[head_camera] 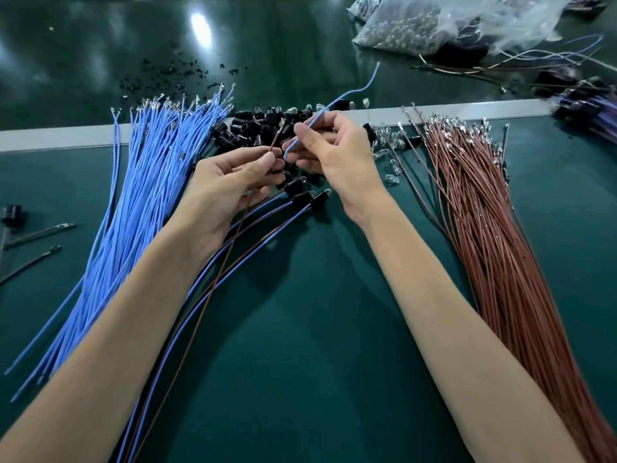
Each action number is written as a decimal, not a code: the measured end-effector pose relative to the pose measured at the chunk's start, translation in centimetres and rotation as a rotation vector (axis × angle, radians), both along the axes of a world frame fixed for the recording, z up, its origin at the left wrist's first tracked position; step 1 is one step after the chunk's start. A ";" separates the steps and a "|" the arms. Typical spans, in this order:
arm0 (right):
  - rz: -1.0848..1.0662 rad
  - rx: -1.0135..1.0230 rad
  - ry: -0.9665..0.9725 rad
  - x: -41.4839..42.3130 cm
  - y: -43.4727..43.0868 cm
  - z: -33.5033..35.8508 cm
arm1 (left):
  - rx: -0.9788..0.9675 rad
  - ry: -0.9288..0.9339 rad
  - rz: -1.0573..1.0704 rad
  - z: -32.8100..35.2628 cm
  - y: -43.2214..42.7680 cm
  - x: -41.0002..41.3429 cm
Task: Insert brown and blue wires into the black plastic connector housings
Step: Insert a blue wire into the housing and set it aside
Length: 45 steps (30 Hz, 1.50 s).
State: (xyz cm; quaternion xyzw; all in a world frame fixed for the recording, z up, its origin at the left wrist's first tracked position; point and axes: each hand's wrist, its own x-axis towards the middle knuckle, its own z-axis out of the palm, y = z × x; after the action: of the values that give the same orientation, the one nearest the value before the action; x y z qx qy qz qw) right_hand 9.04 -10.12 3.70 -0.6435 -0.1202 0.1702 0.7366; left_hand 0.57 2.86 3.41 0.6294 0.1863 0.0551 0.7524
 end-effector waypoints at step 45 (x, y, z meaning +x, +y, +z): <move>0.233 -0.342 -0.164 0.6 -1.3 0.7 | 0.198 -0.082 -0.014 -0.4 -0.9 -0.2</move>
State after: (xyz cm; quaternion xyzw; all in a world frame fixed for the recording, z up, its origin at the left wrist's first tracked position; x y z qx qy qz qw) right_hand 9.61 -11.42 4.44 -0.7526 -0.2225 0.2193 0.5797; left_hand 0.36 1.97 3.01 0.6992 0.1445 0.0938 0.6938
